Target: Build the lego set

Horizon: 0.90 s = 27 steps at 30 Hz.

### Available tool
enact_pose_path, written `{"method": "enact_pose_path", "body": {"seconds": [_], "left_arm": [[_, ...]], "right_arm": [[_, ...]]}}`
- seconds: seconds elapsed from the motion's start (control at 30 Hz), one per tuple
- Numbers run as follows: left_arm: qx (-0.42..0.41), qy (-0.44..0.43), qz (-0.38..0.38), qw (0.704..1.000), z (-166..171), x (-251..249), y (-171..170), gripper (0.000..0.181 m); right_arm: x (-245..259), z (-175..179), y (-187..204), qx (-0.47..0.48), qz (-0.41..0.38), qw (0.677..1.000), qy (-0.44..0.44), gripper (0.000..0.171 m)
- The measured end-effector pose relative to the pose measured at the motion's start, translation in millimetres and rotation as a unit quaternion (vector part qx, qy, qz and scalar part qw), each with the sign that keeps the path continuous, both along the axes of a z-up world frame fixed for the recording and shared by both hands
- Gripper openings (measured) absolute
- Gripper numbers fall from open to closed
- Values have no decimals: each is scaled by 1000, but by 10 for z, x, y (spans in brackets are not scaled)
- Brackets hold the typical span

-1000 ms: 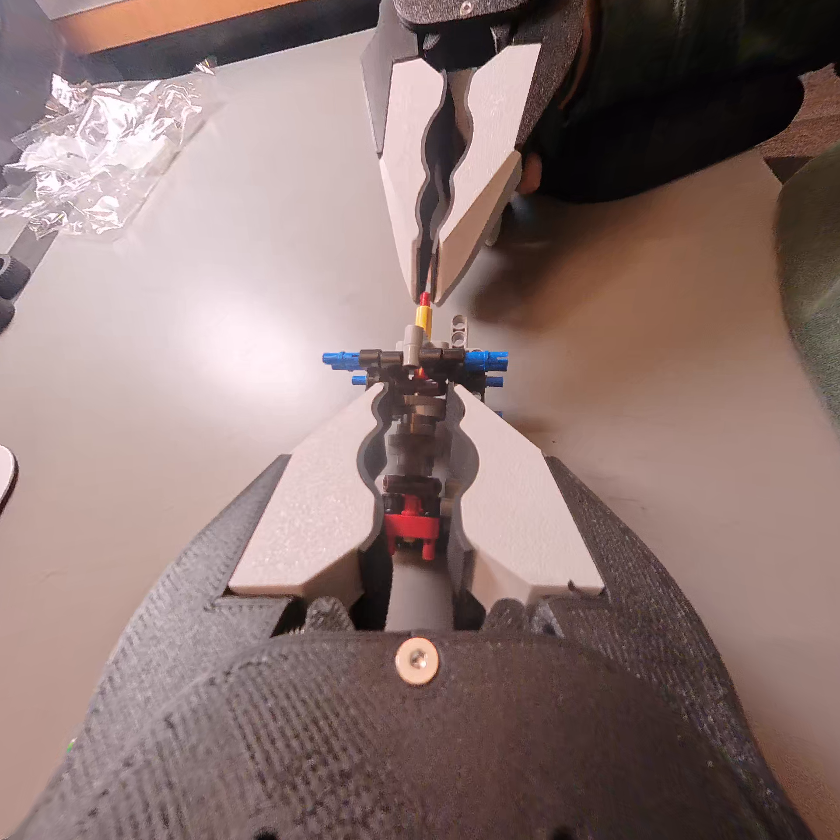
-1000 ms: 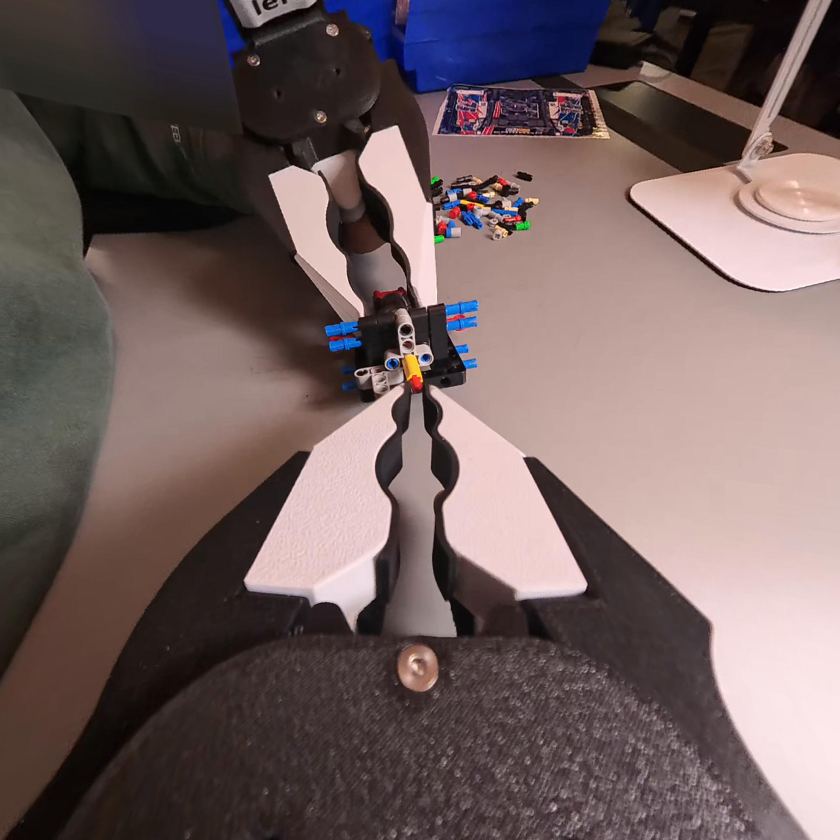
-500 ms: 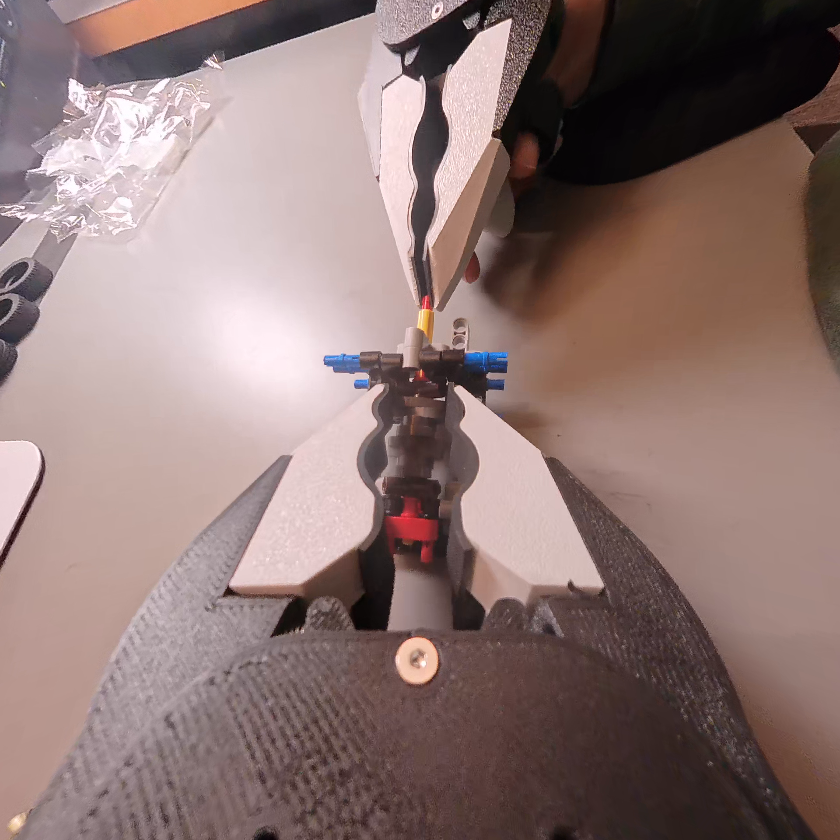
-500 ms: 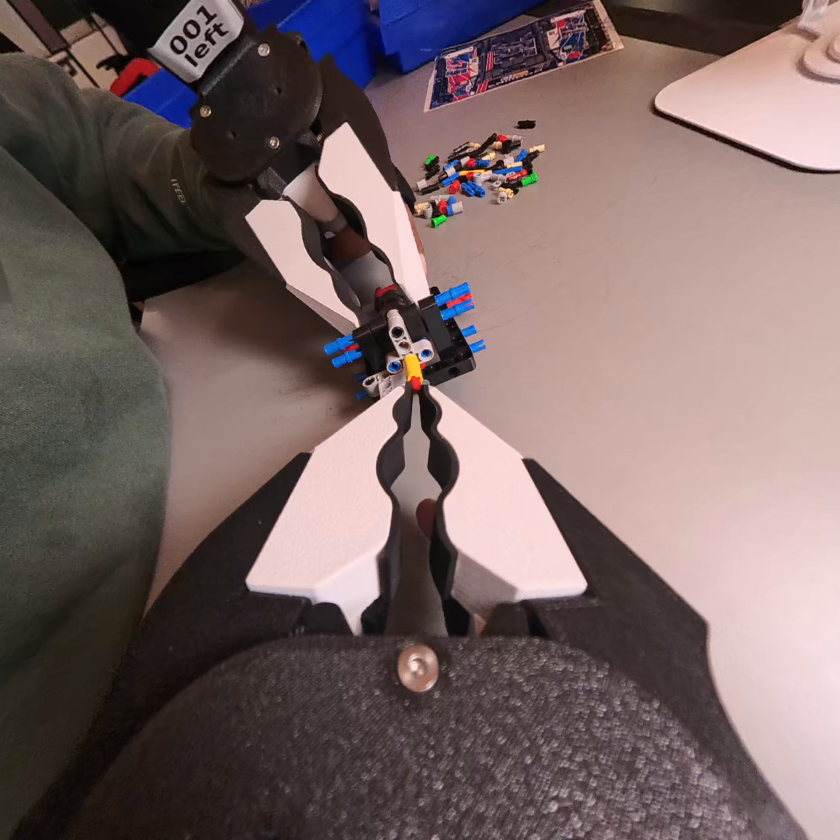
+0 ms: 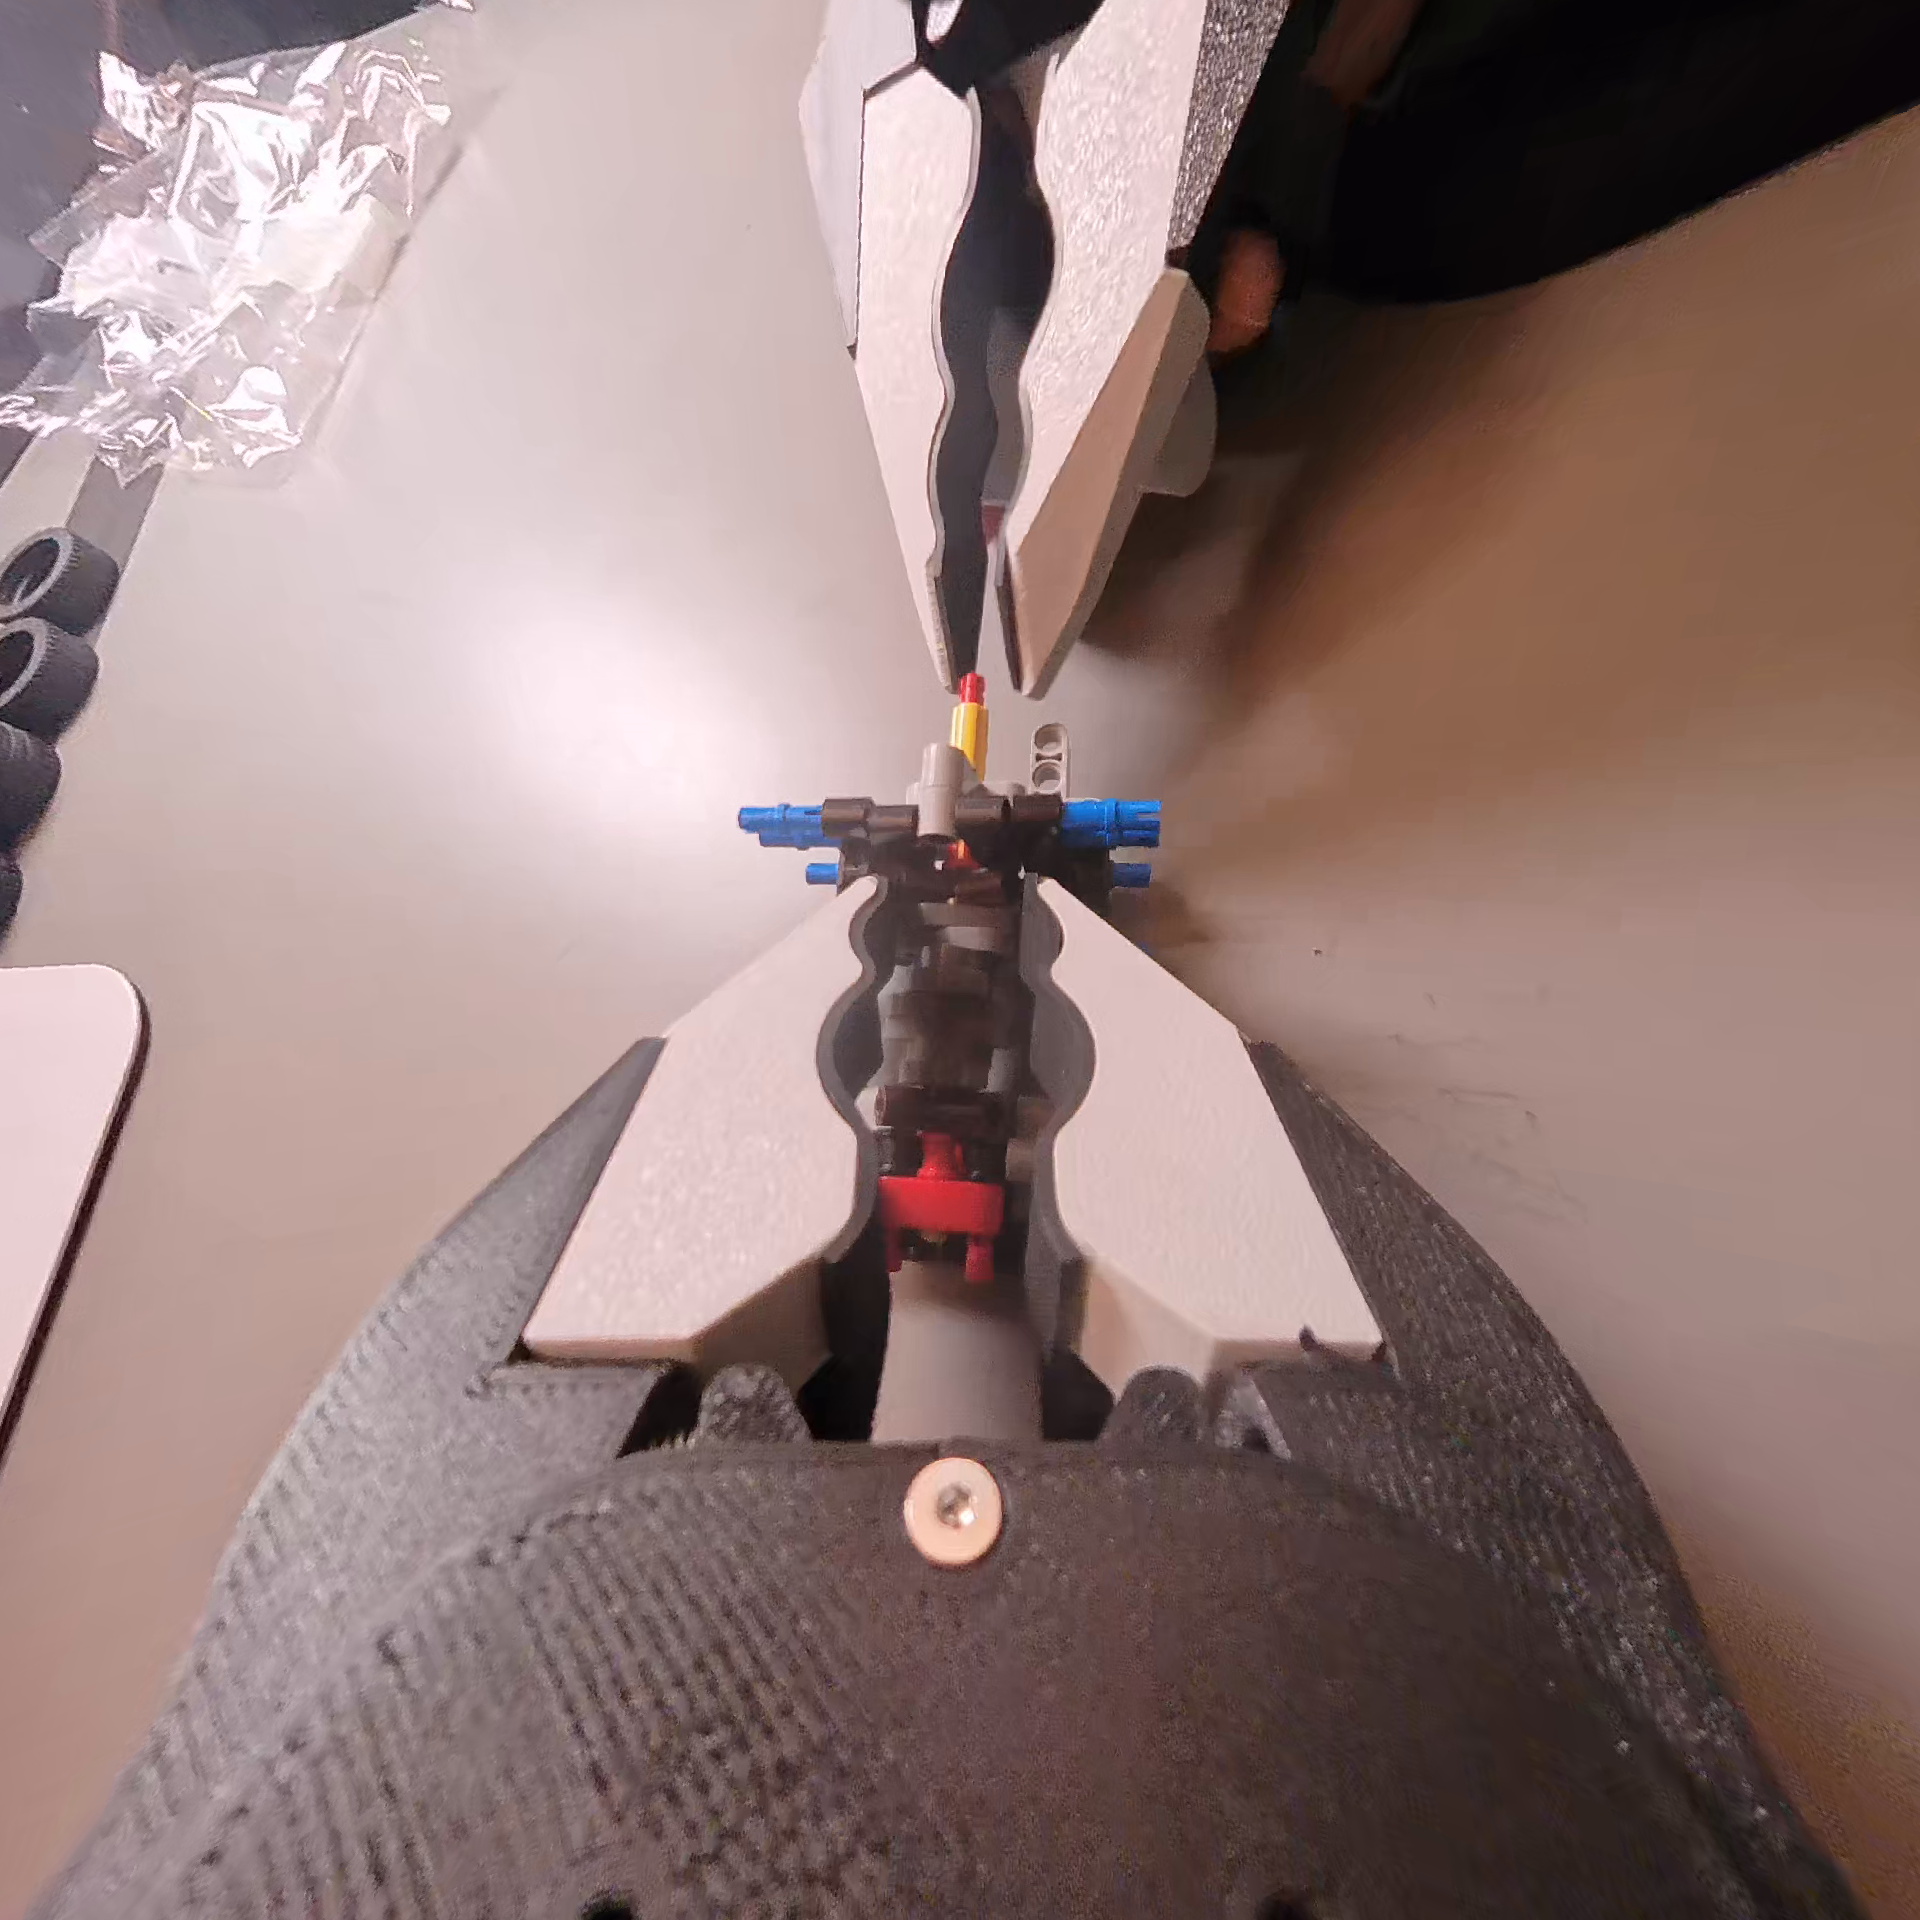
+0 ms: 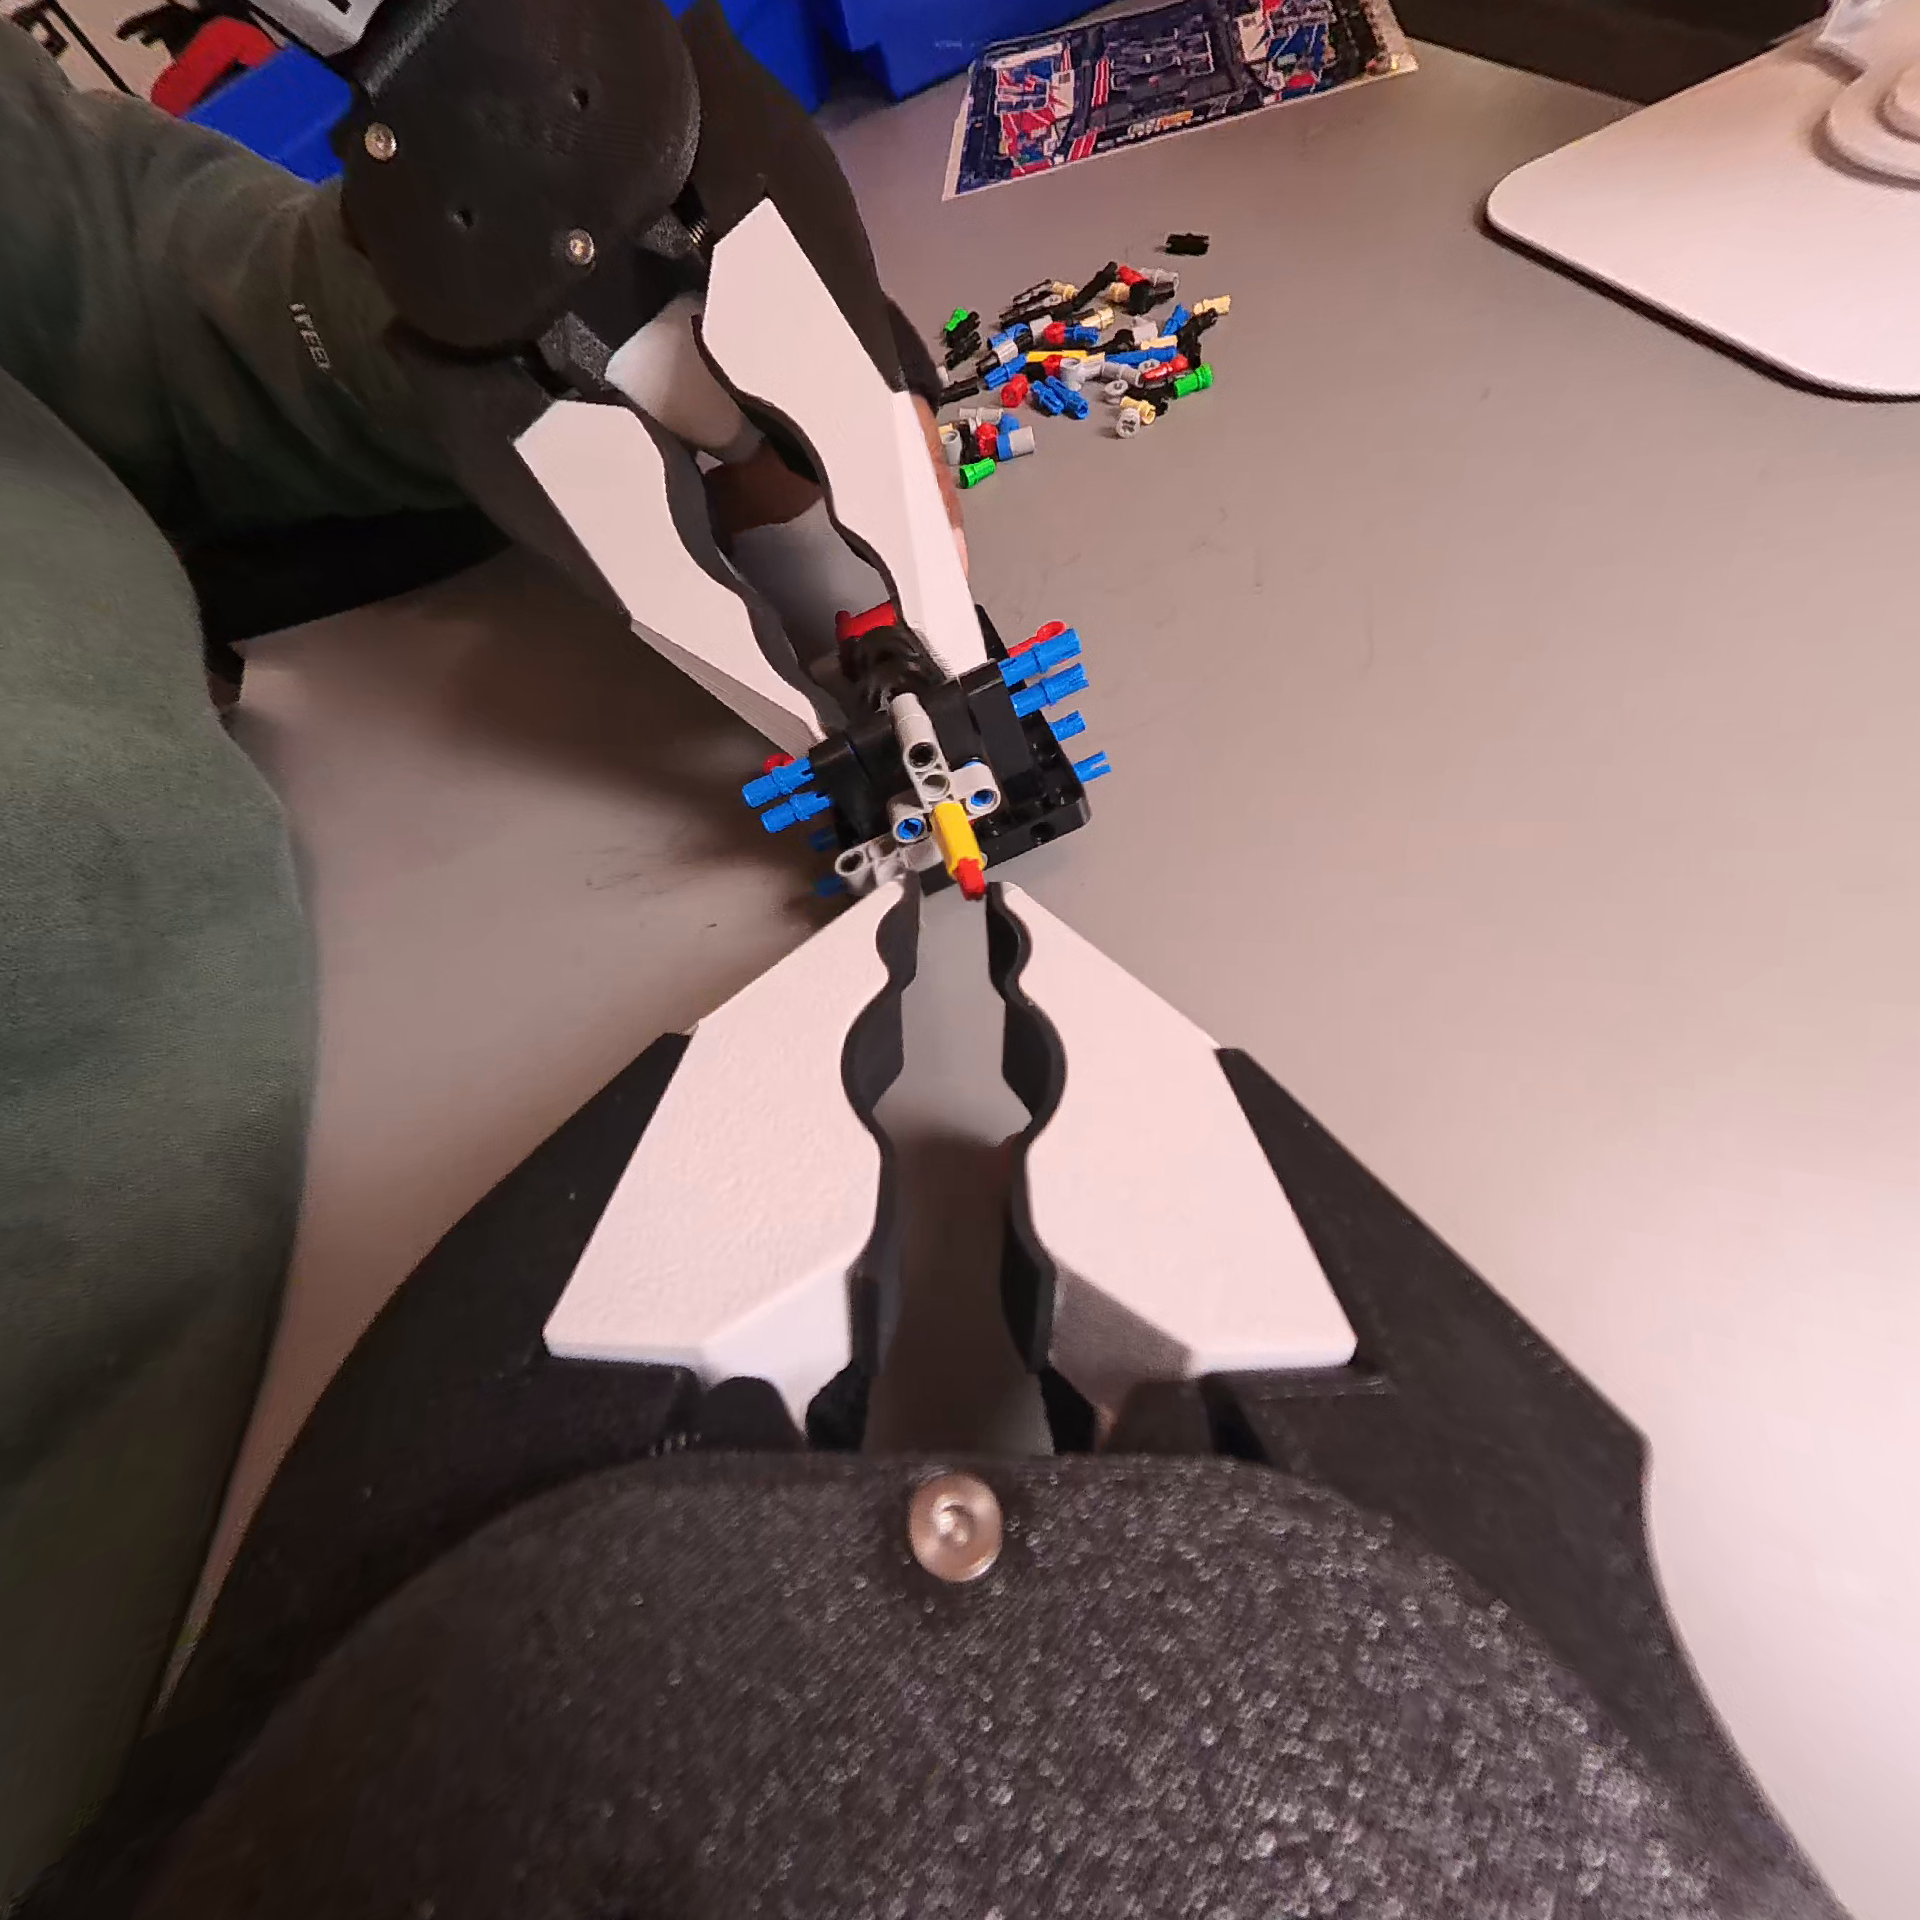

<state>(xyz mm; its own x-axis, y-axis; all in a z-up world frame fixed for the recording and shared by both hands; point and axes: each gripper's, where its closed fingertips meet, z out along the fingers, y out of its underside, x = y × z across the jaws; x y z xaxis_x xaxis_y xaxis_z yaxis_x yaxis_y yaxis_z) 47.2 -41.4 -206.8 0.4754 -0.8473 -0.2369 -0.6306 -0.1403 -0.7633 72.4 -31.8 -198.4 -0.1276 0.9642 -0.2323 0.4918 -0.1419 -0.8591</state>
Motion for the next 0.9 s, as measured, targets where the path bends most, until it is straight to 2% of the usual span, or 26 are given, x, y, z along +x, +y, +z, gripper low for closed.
{"method": "enact_pose_path", "body": {"seconds": [0.23, 0.4, 0.63, 0.8, 0.9], "left_arm": [[-14, 14, 23, 1000, -18, -26, 18, 23], [-34, -14, 27, 999, 53, -13, -23, 38], [-82, -103, 36, 991, 286, -135, -76, 64], [-139, -115, 34, 983, 175, -351, -128, 78], [-162, -111, 21, 980, 70, -369, -202, 80]], "right_arm": [[17, 99, 112, 16, -21, 999, 32, 13], [17, 232, 165, 15, -32, 997, 72, 13], [38, 286, 199, 44, -38, 994, 94, 14], [58, 320, 269, 63, -52, 991, 107, 14], [74, 346, 325, 61, -64, 989, 115, 13]]}}
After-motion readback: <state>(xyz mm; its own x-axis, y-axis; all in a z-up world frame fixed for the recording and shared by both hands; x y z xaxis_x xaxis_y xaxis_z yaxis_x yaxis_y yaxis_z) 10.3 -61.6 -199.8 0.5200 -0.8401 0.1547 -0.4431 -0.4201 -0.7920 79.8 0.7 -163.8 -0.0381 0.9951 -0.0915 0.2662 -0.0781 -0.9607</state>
